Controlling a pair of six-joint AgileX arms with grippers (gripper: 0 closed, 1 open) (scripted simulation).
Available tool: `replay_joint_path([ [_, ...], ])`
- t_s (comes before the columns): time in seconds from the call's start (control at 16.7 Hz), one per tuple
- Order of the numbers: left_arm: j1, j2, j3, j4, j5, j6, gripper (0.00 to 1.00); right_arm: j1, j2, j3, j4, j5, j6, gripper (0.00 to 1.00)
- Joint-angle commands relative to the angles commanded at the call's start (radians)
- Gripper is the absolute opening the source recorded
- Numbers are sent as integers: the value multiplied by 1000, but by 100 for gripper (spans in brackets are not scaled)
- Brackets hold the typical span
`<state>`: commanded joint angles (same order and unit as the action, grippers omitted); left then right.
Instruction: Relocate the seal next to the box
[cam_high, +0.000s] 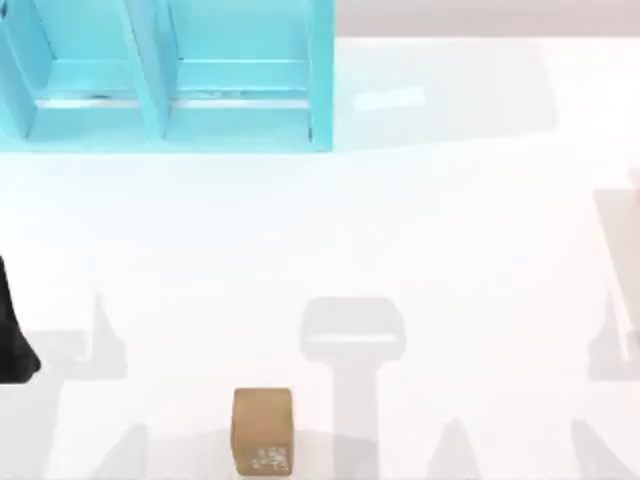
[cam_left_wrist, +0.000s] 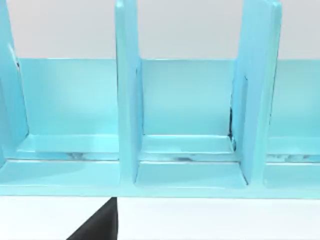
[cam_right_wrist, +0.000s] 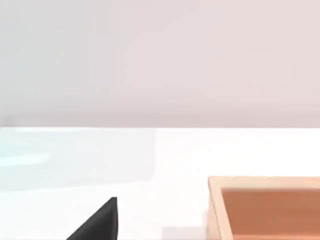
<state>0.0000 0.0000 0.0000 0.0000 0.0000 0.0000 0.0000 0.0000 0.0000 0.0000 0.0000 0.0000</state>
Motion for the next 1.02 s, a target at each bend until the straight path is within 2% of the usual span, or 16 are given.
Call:
replay_joint_path([
  [0.24, 0, 0, 0, 0, 0, 0, 100, 25, 29, 29, -24, -9, 15, 100],
  [0.48, 0, 0, 0, 0, 0, 0, 100, 163, 204, 212, -166, -53, 104, 100],
  [0.72, 0, 0, 0, 0, 0, 0, 100, 370, 530, 559, -396, -105, 252, 100],
  [1.02, 0, 0, 0, 0, 0, 0, 100, 650, 1074, 1085, -750, -145, 487, 100],
])
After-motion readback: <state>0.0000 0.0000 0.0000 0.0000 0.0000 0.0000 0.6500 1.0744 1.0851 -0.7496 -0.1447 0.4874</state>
